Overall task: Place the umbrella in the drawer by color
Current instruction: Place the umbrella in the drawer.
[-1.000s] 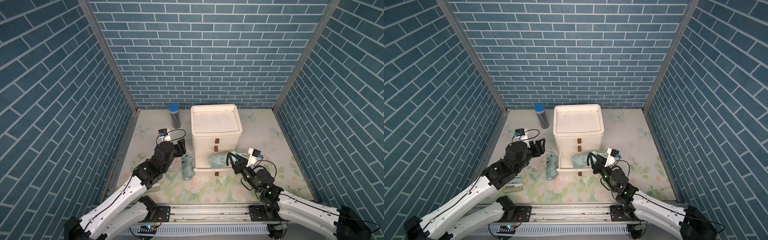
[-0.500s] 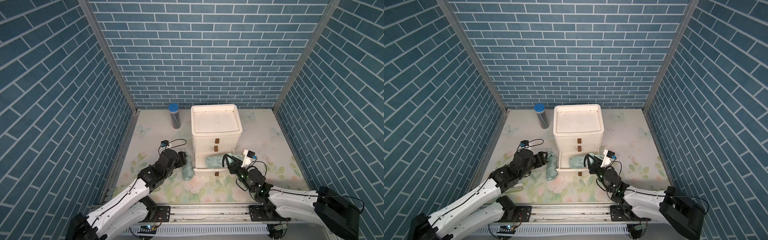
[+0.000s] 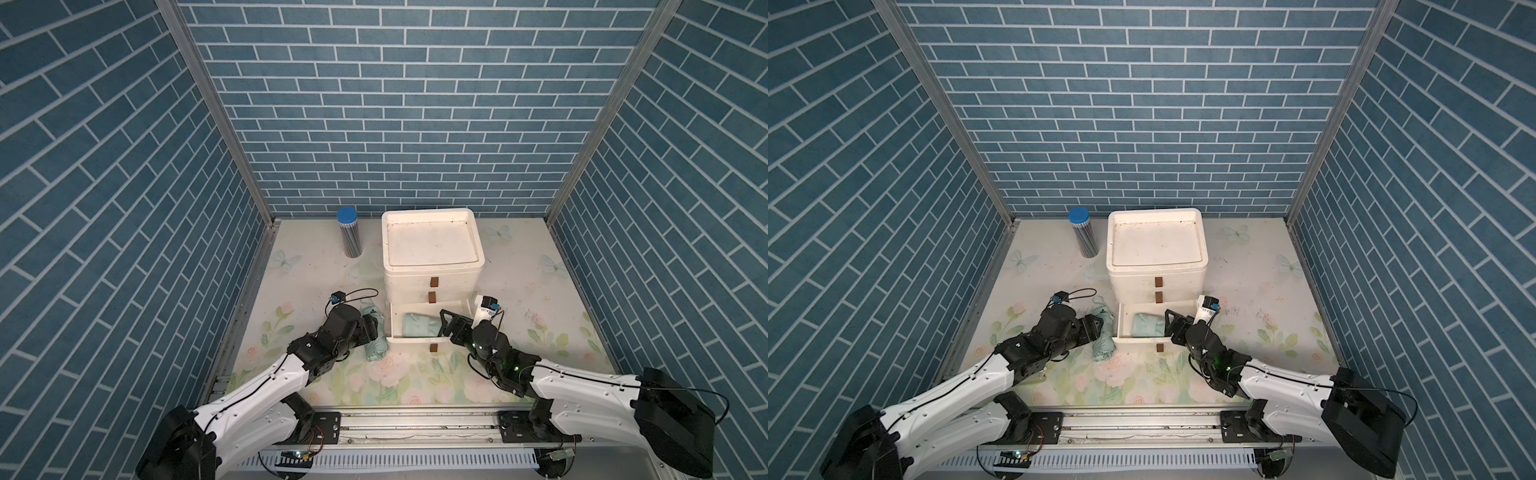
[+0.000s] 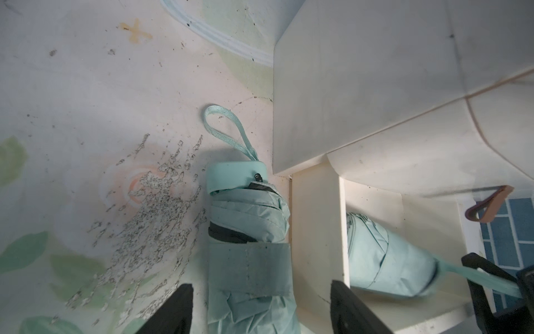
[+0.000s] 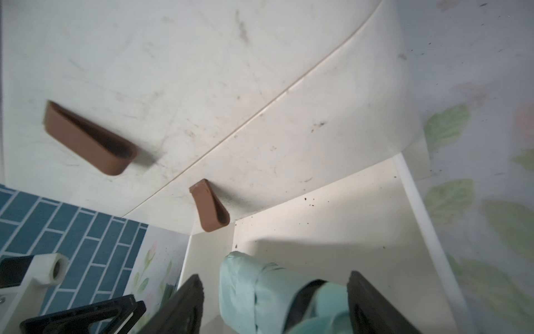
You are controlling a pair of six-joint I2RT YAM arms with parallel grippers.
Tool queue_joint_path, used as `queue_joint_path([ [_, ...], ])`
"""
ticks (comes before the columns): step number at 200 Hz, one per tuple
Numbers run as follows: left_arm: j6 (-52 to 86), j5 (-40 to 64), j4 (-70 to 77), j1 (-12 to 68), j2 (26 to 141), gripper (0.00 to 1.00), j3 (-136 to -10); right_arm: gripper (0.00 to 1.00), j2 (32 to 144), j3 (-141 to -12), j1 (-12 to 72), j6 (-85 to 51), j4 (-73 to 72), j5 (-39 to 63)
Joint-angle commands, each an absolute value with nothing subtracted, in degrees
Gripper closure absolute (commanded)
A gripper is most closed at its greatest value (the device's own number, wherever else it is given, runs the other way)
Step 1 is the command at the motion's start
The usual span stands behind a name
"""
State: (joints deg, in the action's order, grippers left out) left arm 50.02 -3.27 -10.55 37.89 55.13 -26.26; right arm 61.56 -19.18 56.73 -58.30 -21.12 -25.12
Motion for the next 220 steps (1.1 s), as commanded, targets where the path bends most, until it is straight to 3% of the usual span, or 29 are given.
queue_joint_path([
  [1, 50.43, -2.11, -9.72, 37.54, 57.17, 0.24, -24.79, 0.24, 59.40, -23.42, 56.98, -58.36, -0.22, -28.78],
  [48, 50.38, -0.15, -8.09, 38.55, 62.91, 0.48, -25.10, 0.39, 53.08, -25.37, 56.96, -52.63, 2.44, -24.63],
  [96, 50.31, -4.80, -11.08, 42.13, 64.64, 0.63, -27.78, 0.46, 54.42, -26.77, 56.98, -50.24, 0.20, -22.27],
  [161, 49.49, -6.49, -12.98, 43.57, 68.38, 0.67, -30.75, 0.46, 56.11, -27.78, 57.13, -48.52, -0.72, -19.80],
  [220, 49.44, -9.77, -15.22, 43.60, 69.65, 0.93, -31.29, 0.46, 56.17, -28.12, 57.04, -48.34, -1.14, -18.74],
])
